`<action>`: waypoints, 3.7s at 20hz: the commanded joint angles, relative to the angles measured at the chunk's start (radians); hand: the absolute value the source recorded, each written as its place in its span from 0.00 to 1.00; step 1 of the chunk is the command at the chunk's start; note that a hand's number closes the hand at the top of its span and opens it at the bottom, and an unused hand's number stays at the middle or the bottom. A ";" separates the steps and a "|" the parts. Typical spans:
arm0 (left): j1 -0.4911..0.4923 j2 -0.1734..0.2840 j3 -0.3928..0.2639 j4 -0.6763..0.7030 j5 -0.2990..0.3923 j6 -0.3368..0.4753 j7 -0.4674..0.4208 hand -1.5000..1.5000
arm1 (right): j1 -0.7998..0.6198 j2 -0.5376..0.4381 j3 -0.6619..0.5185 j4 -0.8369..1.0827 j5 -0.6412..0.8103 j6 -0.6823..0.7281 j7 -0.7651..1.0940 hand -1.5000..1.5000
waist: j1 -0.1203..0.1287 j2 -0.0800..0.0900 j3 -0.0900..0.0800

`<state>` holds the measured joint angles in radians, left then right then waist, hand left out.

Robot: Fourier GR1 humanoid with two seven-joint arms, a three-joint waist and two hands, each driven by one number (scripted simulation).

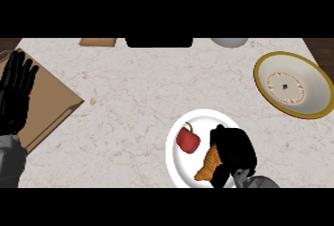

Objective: Pick the croissant from the plate and place it in the bowl

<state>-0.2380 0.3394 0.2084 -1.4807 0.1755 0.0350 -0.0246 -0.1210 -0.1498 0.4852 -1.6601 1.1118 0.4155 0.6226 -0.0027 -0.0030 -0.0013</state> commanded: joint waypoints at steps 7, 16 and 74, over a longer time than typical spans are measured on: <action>0.024 -0.002 0.028 -0.016 0.005 0.026 -0.001 0.50 | 0.036 -0.476 -0.445 0.102 -0.215 -0.036 -0.413 1.00 | -0.070 0.019 0.017; 0.035 0.001 0.035 -0.030 0.016 0.016 0.000 0.50 | -0.018 -0.750 -0.795 0.351 -0.403 -0.120 -0.793 1.00 | -0.051 0.013 0.019; -0.055 -0.019 -0.013 0.036 -0.020 -0.031 -0.006 0.50 | -0.751 -0.556 -0.620 1.401 -0.639 -0.048 -1.218 0.00 | 0.038 0.019 0.004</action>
<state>-0.2833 0.3077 0.1886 -1.4685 0.1465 0.0267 -0.0240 -0.8587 -0.7476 -0.0777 -0.3249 0.5265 0.3509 -0.5706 0.0384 0.0145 0.0022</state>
